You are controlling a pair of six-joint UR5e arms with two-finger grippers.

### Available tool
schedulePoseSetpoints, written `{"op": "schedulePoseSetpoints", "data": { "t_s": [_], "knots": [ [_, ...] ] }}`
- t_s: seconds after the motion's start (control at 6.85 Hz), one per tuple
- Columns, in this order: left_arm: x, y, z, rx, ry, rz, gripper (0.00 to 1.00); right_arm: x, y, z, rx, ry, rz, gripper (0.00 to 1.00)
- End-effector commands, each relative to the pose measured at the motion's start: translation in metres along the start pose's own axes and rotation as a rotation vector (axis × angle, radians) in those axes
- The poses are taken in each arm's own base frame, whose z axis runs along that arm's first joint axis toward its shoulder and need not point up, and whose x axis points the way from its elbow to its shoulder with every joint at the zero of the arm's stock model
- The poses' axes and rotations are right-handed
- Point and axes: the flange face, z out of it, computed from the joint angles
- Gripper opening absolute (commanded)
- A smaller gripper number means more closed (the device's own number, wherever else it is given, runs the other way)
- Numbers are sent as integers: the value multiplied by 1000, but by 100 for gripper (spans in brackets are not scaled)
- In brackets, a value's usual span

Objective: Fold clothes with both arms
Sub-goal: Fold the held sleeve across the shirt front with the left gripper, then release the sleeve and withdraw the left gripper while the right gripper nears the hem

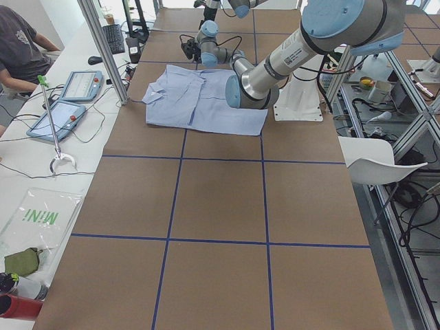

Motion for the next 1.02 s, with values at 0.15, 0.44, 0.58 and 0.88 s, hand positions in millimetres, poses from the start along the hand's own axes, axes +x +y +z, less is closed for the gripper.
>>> {"op": "schedulePoseSetpoints", "data": {
  "t_s": [0.15,0.44,0.58,0.88],
  "knots": [
    [-121,-48,-122,-71,-35,247,49,-50,151,33,56,-22,114,99],
    [-174,-102,-201,-18,-78,392,48,-23,272,36,-22,4,120,99],
    [-198,-115,-234,-5,-82,390,48,-15,327,36,-35,1,181,99],
    [-204,-109,-246,-22,-76,394,48,18,377,30,-36,23,250,97]
  ]
}}
